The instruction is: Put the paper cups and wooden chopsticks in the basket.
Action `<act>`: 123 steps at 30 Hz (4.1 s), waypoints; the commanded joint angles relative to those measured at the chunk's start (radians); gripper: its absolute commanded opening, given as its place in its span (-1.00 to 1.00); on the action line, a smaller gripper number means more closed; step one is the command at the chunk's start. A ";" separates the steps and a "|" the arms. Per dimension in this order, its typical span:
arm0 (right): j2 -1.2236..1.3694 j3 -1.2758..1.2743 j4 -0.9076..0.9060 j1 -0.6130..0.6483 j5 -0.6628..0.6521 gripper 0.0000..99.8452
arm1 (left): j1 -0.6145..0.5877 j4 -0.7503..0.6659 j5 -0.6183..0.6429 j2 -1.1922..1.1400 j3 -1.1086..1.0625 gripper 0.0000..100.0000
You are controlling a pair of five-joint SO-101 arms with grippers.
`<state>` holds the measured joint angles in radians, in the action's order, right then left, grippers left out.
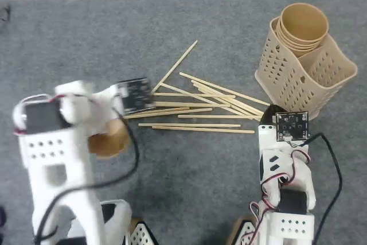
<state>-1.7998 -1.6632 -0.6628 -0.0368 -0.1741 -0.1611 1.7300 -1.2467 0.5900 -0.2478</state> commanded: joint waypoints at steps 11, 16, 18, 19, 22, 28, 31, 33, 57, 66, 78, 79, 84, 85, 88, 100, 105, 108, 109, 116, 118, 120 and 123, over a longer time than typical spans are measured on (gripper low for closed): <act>-0.016 -0.020 0.018 0.005 -0.051 -0.98 | 0.526 -0.044 0.669 -0.489 1.046 -0.98; -0.016 -0.020 0.005 -0.001 -0.046 -0.98 | 0.626 -0.054 0.763 -0.815 1.480 -0.98; -0.016 -0.020 0.001 -0.001 -0.046 -0.98 | 0.667 -0.080 0.773 -0.934 1.615 -0.98; -0.016 -0.020 0.001 -0.001 -0.046 -0.98 | 0.687 -0.095 0.773 -0.987 1.666 -0.98; -0.016 -0.020 0.001 -0.001 -0.046 -0.98 | 0.735 -0.170 0.773 -1.092 1.764 -0.98; -0.016 -0.020 0.004 0.005 -0.046 -0.98 | 0.781 -0.477 0.853 -1.155 1.767 -0.98; -0.016 -0.020 0.004 0.007 -0.044 -0.98 | 0.804 -0.609 0.905 -1.162 1.767 -0.98; -0.016 -0.020 0.005 0.007 -0.044 -0.98 | 0.830 -0.635 0.918 -1.166 1.748 -0.98; -0.016 -0.020 -0.004 0.033 -0.052 -0.98 | 0.904 -0.804 1.056 -1.252 1.451 -0.98; -0.016 -0.020 -0.002 0.033 -0.052 -0.98 | 0.870 -0.810 1.123 -1.293 1.454 -0.95; -0.016 -0.020 -0.002 0.033 -0.054 -0.98 | 0.793 -0.895 1.125 -1.304 1.446 -0.70; -0.016 -0.020 -0.002 0.033 -0.054 -0.98 | 0.787 -0.901 1.125 -1.306 1.445 -0.70; -0.016 -0.020 -0.002 0.033 -0.054 -0.98 | 0.766 -0.901 1.125 -1.361 1.437 -0.70; -0.016 -0.020 -0.002 0.033 -0.054 -0.98 | 0.758 -0.901 1.125 -1.376 1.437 -0.70; -0.016 -0.020 -0.002 0.033 -0.054 -0.98 | 0.743 -0.907 1.125 -1.419 1.442 -0.70; -0.016 -0.020 -0.001 0.033 -0.054 -0.98 | 0.727 -0.832 1.125 -1.534 1.443 -0.70; -0.016 -0.020 -0.001 0.033 -0.054 -0.98 | 0.723 -0.815 1.125 -1.534 1.443 -0.70; -0.016 -0.020 0.001 0.033 -0.054 -0.98 | 0.718 -0.775 1.125 -1.502 1.511 -0.70; -0.016 -0.020 0.001 0.033 -0.054 -0.98 | 0.715 -0.752 1.125 -1.487 1.549 -0.70; -0.018 -0.005 0.008 -0.061 -0.031 -0.98 | 0.707 -0.614 1.125 -1.439 1.695 -0.69; -0.018 0.025 0.004 -0.119 0.057 -0.98 | 0.704 -0.574 1.125 -1.438 1.695 -0.69; -0.018 0.034 0.004 -0.156 0.130 -0.98 | 0.704 -0.565 1.125 -1.441 1.695 -0.69; -0.018 0.037 0.004 -0.166 0.123 -0.98 | 0.704 -0.568 1.125 -1.441 1.696 -0.69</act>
<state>-1.7998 -1.6632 -0.6644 -0.1826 -0.0683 0.5554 1.1561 -0.1297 -0.9214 1.4124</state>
